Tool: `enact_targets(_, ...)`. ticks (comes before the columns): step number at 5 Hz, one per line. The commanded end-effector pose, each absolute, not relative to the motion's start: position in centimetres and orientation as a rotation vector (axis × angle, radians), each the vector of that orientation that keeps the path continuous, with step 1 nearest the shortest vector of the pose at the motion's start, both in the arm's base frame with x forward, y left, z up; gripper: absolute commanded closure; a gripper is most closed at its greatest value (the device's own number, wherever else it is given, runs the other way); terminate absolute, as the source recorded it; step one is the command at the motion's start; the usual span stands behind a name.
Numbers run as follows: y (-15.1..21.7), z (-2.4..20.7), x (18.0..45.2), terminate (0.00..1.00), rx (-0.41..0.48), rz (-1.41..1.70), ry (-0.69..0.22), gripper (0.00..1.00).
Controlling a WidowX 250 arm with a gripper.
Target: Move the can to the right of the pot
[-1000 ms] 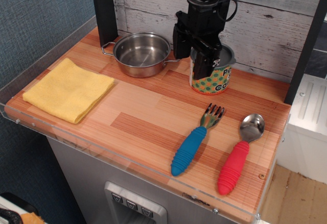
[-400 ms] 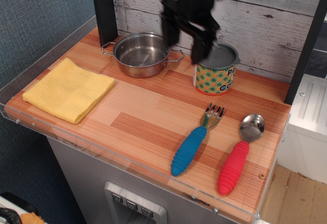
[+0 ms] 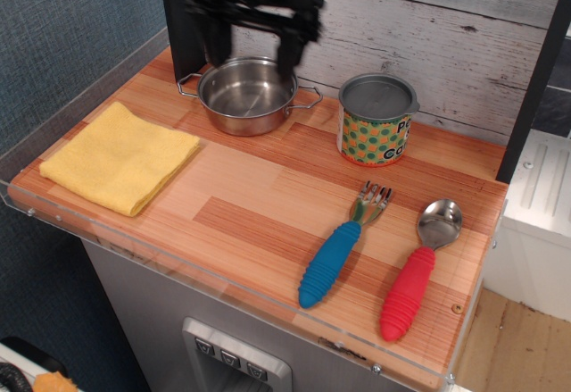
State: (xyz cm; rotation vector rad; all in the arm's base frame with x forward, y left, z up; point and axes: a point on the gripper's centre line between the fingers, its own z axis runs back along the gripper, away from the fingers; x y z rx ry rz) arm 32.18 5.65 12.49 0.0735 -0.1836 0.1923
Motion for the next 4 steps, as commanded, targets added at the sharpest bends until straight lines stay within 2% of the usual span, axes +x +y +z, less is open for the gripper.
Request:
enact_targets(1,10.0,15.0,29.0,0.00,0.089,0.445,-0.251,0.00)
enact_targets(2,12.2,15.3,29.3,0.00,0.127,0.539,-0.257,0.00)
enact_targets(3,13.9,15.7,29.2,0.00,0.159,0.692,-0.311,0.00)
enact_targets(4,13.9,15.7,29.2,1.00,0.159,0.692,-0.311,0.00)
